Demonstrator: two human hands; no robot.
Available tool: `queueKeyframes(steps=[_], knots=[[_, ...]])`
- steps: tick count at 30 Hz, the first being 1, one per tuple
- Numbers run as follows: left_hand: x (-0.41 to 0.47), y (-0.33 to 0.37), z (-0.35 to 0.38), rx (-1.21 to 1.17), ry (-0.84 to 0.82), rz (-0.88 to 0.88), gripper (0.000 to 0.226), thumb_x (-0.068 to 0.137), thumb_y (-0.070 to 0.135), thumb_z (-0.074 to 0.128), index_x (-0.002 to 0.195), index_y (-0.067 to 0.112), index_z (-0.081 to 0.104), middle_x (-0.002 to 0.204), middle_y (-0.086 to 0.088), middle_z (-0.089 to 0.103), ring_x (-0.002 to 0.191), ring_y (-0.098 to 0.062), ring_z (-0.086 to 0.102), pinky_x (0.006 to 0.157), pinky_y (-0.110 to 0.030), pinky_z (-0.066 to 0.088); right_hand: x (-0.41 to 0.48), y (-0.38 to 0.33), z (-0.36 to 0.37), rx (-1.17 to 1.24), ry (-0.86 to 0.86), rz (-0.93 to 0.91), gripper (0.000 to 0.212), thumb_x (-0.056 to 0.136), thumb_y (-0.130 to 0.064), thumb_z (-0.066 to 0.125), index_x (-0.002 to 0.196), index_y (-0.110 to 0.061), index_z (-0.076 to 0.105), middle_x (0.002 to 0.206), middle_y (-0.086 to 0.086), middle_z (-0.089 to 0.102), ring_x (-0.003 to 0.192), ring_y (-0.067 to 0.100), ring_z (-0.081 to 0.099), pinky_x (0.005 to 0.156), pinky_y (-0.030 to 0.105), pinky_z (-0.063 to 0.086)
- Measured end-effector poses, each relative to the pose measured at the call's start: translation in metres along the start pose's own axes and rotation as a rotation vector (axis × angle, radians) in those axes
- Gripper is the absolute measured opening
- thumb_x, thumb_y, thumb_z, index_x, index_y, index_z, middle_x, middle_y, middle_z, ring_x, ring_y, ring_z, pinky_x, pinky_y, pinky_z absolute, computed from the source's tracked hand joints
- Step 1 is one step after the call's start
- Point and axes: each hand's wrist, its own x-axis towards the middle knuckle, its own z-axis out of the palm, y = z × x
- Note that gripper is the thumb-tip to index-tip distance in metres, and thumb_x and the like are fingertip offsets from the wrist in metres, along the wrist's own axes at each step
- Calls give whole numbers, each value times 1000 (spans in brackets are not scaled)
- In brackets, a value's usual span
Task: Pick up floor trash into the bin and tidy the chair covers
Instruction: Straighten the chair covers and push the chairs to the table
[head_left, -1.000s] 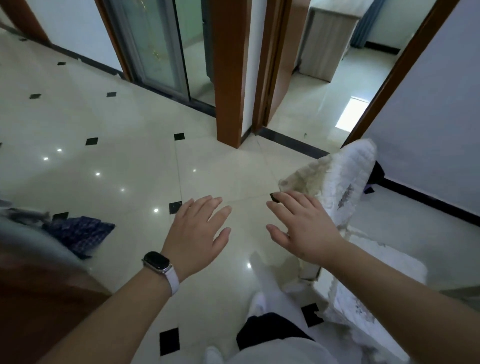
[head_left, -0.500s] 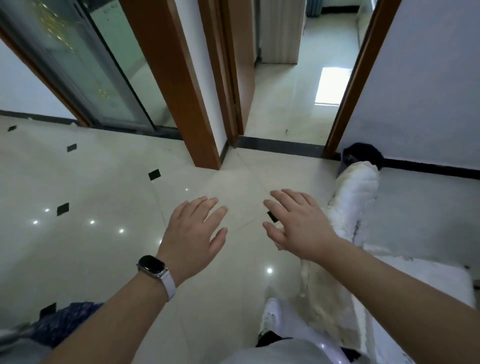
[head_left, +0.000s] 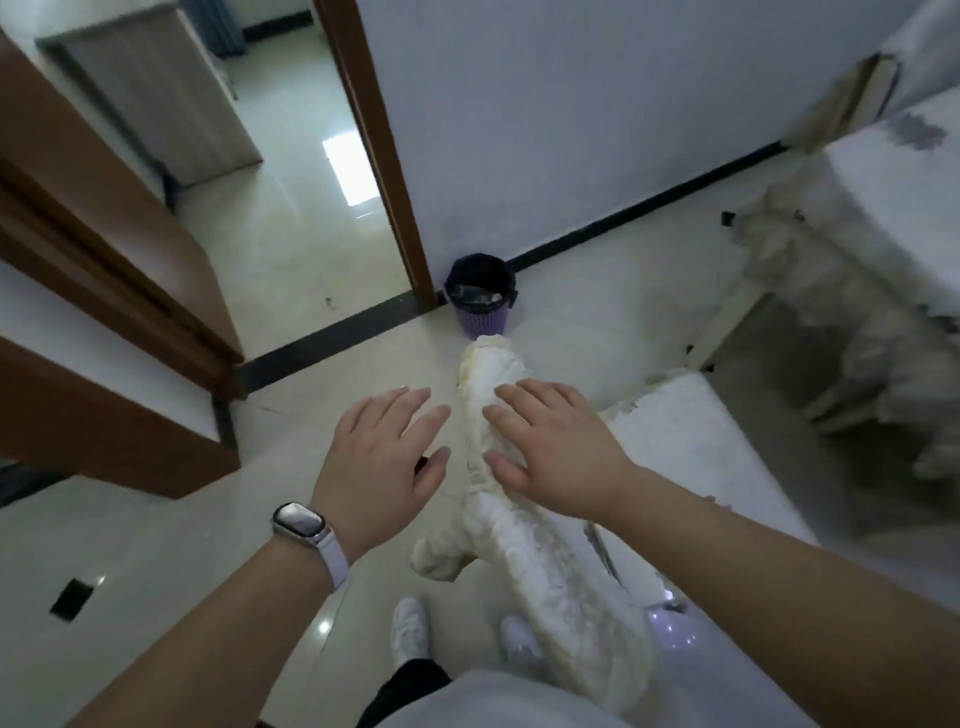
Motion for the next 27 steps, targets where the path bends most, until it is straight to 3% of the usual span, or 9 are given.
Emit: queueKeyframes(steps=[12,18,27], knots=[[103,-46,47,-235,-65,596,41,92,39,53,124,17,65,131,-8,61,121,-29,55,100,-44,42,-10,-40,25,-83,-6,546,46,91,-49,49,122,-18,63,129,6,61,117,27,55,98,42,45],[114,-49,61,-356,-105,811,40,91,39,52,121,17,65,127,-7,63,118,-28,56,98,-43,42,-17,-81,27,-172,69,835,45,90,-48,50,117,-17,67,125,7,64,113,28,58,94,42,45],[91,-24,62,-368,-202,1022,43,90,43,48,120,18,66,126,-7,64,117,-29,57,99,-43,45,-77,-151,36,-281,175,1091,44,89,-48,49,110,-15,69,120,7,66,108,27,60,89,39,46]])
